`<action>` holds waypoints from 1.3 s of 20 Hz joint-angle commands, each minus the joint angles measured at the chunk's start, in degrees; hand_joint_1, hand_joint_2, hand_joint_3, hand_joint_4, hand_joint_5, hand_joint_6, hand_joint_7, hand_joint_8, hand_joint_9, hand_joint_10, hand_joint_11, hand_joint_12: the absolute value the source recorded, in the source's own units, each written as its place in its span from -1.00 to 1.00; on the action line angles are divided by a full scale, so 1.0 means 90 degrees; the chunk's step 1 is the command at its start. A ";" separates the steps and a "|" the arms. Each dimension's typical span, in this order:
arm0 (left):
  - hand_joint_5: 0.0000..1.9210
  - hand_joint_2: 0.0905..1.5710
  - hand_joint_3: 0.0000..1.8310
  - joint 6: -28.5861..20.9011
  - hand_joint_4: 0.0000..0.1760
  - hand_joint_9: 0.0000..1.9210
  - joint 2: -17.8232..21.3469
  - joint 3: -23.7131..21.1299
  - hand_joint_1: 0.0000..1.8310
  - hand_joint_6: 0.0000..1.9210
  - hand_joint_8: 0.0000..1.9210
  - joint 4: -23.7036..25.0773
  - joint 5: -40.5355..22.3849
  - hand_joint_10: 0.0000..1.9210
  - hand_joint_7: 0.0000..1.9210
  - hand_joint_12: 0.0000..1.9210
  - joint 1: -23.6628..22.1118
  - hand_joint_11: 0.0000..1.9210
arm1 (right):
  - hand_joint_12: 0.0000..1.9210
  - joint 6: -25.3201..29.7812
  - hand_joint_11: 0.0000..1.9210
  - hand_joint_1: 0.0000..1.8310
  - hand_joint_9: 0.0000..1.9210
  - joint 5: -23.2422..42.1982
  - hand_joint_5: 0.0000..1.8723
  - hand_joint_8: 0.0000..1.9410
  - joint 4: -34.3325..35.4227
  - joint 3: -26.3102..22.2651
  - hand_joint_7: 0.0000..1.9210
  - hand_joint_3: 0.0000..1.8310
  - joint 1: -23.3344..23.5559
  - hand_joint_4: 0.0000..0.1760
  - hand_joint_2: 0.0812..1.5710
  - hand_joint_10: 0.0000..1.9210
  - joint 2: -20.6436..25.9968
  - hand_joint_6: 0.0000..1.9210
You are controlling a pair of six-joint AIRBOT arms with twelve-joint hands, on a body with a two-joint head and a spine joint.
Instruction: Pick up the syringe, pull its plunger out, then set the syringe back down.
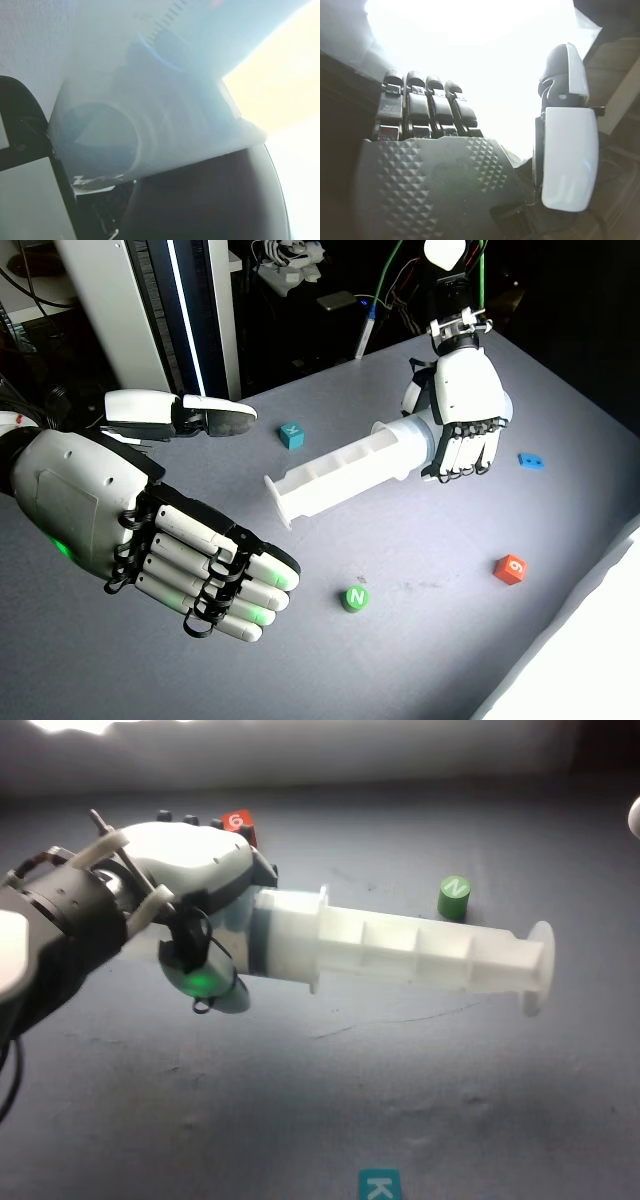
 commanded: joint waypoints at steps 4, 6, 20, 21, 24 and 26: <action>-0.05 0.50 -1.00 -0.0439 -1.00 -0.32 -0.0144 0.0040 0.47 -0.04 0.55 0.0568 0.0602 0.53 -0.21 0.38 0.0216 -0.51 | -1.00 -0.0042 -1.00 -0.23 -1.00 0.0768 -1.00 -1.00 -0.0007 0.0037 -1.00 -1.00 0.0083 -1.00 0.21 -1.00 -0.0021 -1.00; -0.05 0.51 -1.00 -0.0654 -1.00 -0.34 -0.0210 0.0046 0.45 -0.08 0.61 0.0701 0.0777 0.54 -0.25 0.44 0.0390 -0.51 | -1.00 -0.0048 -1.00 -0.22 -1.00 0.0807 -1.00 -1.00 -0.0007 0.0037 -1.00 -0.99 0.0069 -1.00 0.22 -1.00 -0.0019 -1.00; -0.09 0.52 -1.00 -0.1224 -1.00 -0.37 -0.0639 0.0356 0.36 -0.03 0.63 0.1053 0.0964 0.47 -0.21 0.54 0.0900 -0.57 | -1.00 -0.0055 -1.00 -0.21 -1.00 0.0863 -1.00 -1.00 -0.0008 0.0036 -1.00 -0.99 0.0064 -1.00 0.29 -1.00 -0.0021 -1.00; -0.05 0.50 -1.00 -0.1229 -1.00 -0.34 -0.0651 0.0360 0.35 -0.09 0.61 0.1053 0.0964 0.41 -0.19 0.53 0.0908 -0.55 | -1.00 -0.0055 -1.00 -0.20 -1.00 0.0866 -1.00 -1.00 -0.0008 0.0036 -0.99 -0.99 0.0064 -1.00 0.29 -1.00 -0.0021 -1.00; -0.16 0.52 -0.99 -0.1243 -1.00 -0.41 -0.0671 0.0362 0.31 0.10 0.56 0.1052 0.0964 0.32 -0.18 0.54 0.0931 -0.67 | -1.00 -0.0055 -1.00 -0.20 -0.99 0.0874 -1.00 -0.99 -0.0009 0.0035 -0.98 -1.00 0.0064 -1.00 0.28 -1.00 -0.0021 -1.00; -0.41 0.50 -1.00 -0.1251 -1.00 -0.50 -0.0673 0.0358 0.07 -0.32 -0.14 0.1052 0.0964 -0.04 -0.33 0.45 0.0940 -0.81 | -1.00 -0.0055 -1.00 -0.23 -1.00 0.0888 -1.00 -1.00 -0.0009 0.0035 -0.99 -0.99 0.0065 -1.00 0.30 -1.00 -0.0021 -1.00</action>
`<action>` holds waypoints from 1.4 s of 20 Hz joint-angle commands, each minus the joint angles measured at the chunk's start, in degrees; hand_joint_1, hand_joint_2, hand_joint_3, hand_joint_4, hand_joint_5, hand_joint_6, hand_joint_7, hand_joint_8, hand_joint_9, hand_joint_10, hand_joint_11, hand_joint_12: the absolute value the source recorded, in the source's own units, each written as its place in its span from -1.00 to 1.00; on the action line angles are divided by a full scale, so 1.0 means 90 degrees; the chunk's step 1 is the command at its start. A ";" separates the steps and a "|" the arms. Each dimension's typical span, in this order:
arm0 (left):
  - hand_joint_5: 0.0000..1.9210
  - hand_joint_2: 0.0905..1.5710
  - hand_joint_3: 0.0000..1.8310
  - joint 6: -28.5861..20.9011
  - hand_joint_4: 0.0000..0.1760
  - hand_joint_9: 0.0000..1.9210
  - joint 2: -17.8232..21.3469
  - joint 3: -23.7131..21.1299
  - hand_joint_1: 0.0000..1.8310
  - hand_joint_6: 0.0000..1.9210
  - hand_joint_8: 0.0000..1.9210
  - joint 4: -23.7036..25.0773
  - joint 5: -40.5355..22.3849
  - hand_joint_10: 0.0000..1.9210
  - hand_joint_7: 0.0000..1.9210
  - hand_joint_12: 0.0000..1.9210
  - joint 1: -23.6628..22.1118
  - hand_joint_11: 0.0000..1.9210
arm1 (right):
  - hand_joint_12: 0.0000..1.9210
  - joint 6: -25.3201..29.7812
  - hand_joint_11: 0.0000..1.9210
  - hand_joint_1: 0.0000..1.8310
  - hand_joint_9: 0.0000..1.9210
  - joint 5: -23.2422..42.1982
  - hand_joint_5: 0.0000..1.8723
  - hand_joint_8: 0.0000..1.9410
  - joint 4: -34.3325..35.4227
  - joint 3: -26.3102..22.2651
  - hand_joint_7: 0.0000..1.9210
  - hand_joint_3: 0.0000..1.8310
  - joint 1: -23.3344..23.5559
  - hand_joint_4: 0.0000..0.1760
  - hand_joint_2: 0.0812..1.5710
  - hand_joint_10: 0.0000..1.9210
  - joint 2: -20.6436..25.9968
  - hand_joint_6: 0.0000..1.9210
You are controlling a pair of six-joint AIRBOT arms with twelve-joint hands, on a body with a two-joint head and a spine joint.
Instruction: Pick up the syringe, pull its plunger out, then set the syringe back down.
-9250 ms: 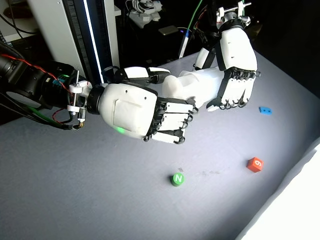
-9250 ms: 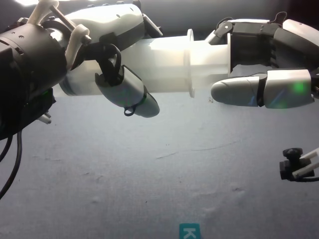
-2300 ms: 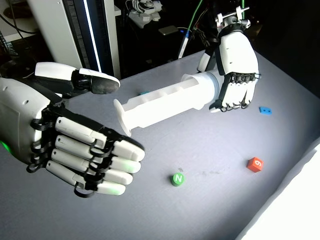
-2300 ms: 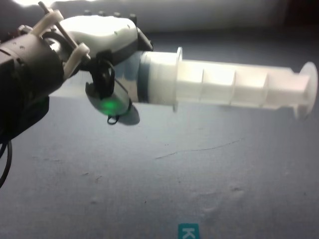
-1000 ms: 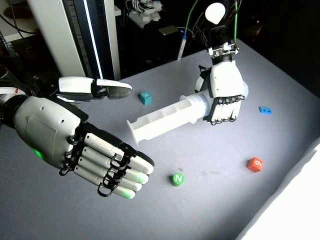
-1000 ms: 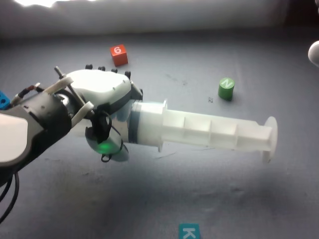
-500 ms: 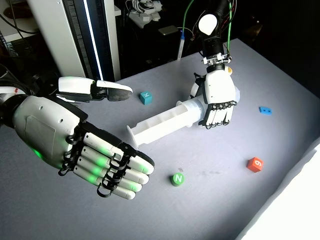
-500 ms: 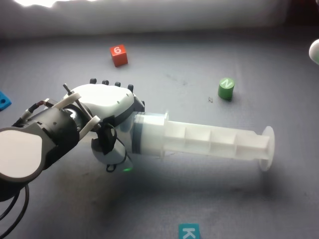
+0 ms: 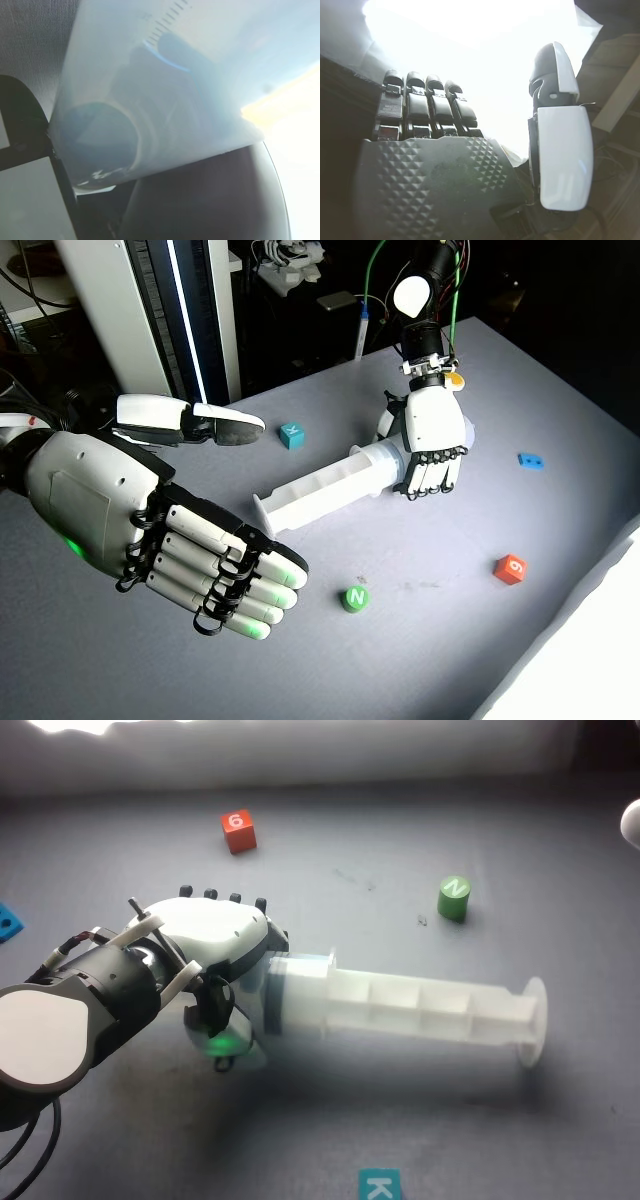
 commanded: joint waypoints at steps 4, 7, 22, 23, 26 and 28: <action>-0.52 0.39 -1.00 -0.0057 -1.00 -0.47 -0.0025 0.0011 -0.08 -0.99 -0.99 0.0299 0.0471 -0.90 -0.40 0.14 -0.0042 -0.98 | -1.00 0.0040 -1.00 -0.20 -0.98 0.0856 -1.00 -0.99 -0.0036 0.0031 -0.97 -1.00 0.0068 -1.00 0.30 -0.99 0.0045 -1.00; -0.67 0.34 -1.00 -0.0062 -1.00 -0.58 -0.0008 -0.0001 -0.17 -1.00 -1.00 0.0298 0.0470 -0.99 -0.57 0.03 -0.0043 -1.00 | -1.00 0.0036 -1.00 -0.20 -0.99 0.0873 -1.00 -1.00 -0.0036 0.0031 -0.97 -0.99 0.0067 -1.00 0.31 -1.00 0.0046 -1.00; -0.82 0.35 -1.00 0.0677 -1.00 -0.73 0.0656 -0.0471 -0.21 -1.00 -1.00 -0.0397 0.0141 -1.00 -0.72 -0.18 -0.1013 -1.00 | -1.00 0.0021 -1.00 -0.21 -0.97 0.0923 -0.98 -1.00 -0.0036 0.0030 -0.95 -1.00 0.0050 -1.00 0.30 -0.99 0.0045 -1.00; -0.81 0.35 -1.00 0.0812 -1.00 -0.73 0.0699 -0.0518 -0.21 -1.00 -1.00 -0.0537 0.0141 -1.00 -0.72 -0.19 -0.1091 -1.00 | -1.00 0.0021 -1.00 -0.19 -0.98 0.0921 -0.99 -1.00 -0.0036 0.0030 -0.96 -1.00 0.0045 -1.00 0.30 -1.00 0.0045 -1.00; -0.81 0.35 -1.00 0.1432 -1.00 -0.73 0.0951 -0.0801 -0.21 -1.00 -1.00 -0.1193 0.0135 -1.00 -0.72 -0.19 -0.1550 -1.00 | -1.00 0.0023 -1.00 -0.18 -0.98 0.0898 -0.99 -1.00 -0.0035 0.0020 -0.96 -1.00 0.0026 -1.00 0.30 -1.00 0.0041 -1.00; -0.80 0.35 -1.00 0.1758 -1.00 -0.73 0.1061 -0.0934 -0.22 -0.99 -1.00 -0.1489 0.0058 -1.00 -0.71 -0.17 -0.1791 -1.00 | -1.00 0.0023 -1.00 -0.21 -0.98 0.0889 -0.99 -1.00 -0.0035 -0.0001 -0.96 -1.00 0.0017 -1.00 0.31 -1.00 0.0041 -1.00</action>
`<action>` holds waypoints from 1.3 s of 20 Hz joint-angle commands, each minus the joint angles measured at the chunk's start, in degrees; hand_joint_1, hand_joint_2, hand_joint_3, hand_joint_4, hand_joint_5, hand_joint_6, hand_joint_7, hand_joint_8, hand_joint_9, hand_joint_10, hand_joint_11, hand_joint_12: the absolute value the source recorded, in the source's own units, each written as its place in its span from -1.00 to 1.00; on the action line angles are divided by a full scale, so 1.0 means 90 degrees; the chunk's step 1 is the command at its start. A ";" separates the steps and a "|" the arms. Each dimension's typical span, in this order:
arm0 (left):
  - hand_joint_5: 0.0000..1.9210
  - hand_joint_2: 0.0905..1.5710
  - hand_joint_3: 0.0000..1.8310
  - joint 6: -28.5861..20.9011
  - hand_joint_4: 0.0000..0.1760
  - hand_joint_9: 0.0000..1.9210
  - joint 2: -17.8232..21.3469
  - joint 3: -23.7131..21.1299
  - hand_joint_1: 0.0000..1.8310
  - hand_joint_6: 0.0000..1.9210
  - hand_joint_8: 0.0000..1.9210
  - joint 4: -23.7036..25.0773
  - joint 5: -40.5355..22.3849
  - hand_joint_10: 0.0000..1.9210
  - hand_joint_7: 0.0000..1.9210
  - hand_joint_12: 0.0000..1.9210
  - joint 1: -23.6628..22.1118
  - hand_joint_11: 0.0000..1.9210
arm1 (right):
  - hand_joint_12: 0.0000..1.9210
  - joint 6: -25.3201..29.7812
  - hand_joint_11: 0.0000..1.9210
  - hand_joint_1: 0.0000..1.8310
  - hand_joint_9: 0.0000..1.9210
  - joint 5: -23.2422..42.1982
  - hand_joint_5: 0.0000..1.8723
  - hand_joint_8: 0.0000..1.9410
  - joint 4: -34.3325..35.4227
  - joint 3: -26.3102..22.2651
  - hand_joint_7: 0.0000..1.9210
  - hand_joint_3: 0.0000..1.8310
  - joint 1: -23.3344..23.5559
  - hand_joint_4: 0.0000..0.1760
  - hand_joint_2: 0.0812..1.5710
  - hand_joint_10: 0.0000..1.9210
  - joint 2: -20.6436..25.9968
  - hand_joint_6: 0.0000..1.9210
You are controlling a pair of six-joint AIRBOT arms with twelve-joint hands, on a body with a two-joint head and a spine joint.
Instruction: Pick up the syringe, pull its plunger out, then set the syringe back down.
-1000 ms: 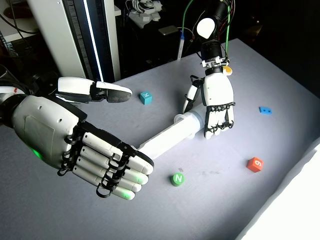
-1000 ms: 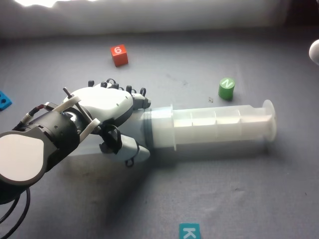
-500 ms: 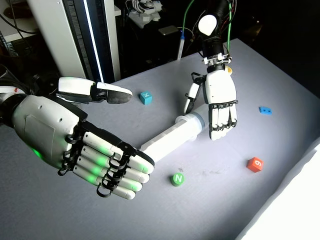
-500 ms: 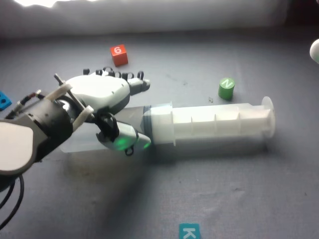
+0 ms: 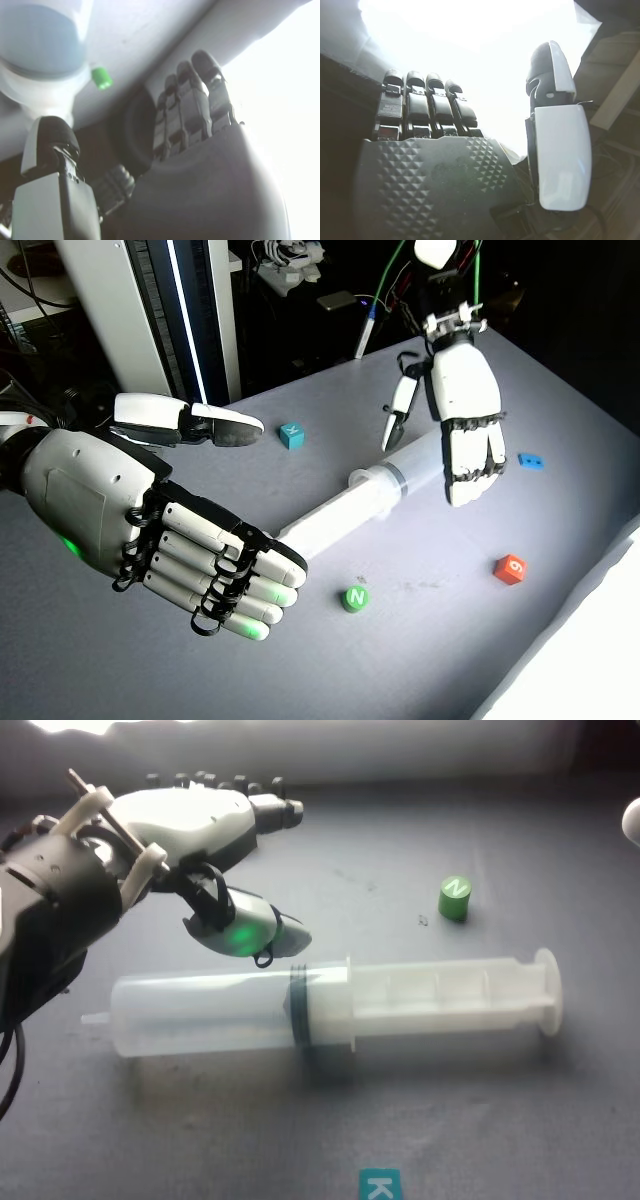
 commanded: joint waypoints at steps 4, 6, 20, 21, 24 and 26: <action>-0.58 0.26 -1.00 0.0414 -1.00 -0.51 0.0082 -0.0056 -0.34 -0.95 -0.96 -0.0043 0.0103 -0.94 -0.48 0.07 -0.0463 -0.99 | -0.72 0.0039 -1.00 -0.34 -0.86 0.0785 -0.91 -0.97 -0.0028 -0.0002 -0.85 -1.00 0.0023 -1.00 0.27 -1.00 0.0041 -0.99; -0.39 0.26 -1.00 0.0419 -1.00 -0.52 0.0102 -0.0064 -0.40 -0.84 -0.49 -0.0045 0.0032 -0.27 -0.43 0.29 -0.0615 -0.85 | 0.24 0.0032 -1.00 -0.42 -0.62 0.0787 -0.73 -0.97 -0.0028 -0.0004 -0.61 -1.00 0.0026 -1.00 0.25 -0.93 0.0041 -0.97; 0.70 0.57 -0.96 0.0438 0.95 0.80 0.0380 -0.0061 0.38 1.00 1.00 -0.0099 -0.0284 1.00 0.75 1.00 -0.1086 0.83 | 1.00 0.0025 0.96 0.15 0.85 0.0841 0.64 1.00 -0.0028 -0.0010 0.77 -0.98 0.0030 -0.50 0.81 1.00 0.0038 1.00; 0.69 0.58 -0.96 0.0463 0.94 0.77 0.0390 -0.0053 0.37 1.00 1.00 -0.0099 -0.0298 1.00 0.73 1.00 -0.1099 0.80 | 1.00 0.0025 0.94 0.06 0.83 0.0841 0.63 1.00 -0.0028 -0.0010 0.76 -0.98 0.0031 -0.42 0.83 1.00 0.0036 1.00; 0.66 0.58 -0.97 0.0513 0.97 0.74 0.0402 -0.0042 0.36 1.00 1.00 -0.0099 -0.0322 1.00 0.70 1.00 -0.1118 0.76 | 1.00 0.0025 0.90 0.03 0.80 0.0841 0.58 1.00 -0.0029 -0.0017 0.72 -0.99 0.0036 -0.34 0.83 1.00 0.0035 1.00; 0.65 0.60 -0.97 0.0556 1.00 0.76 0.0402 -0.0038 0.34 1.00 1.00 -0.0099 -0.0322 1.00 0.71 1.00 -0.1115 0.77 | 1.00 0.0025 0.88 -0.01 0.79 0.0848 0.56 1.00 -0.0029 -0.0018 0.71 -0.98 0.0037 -0.20 0.86 1.00 0.0035 1.00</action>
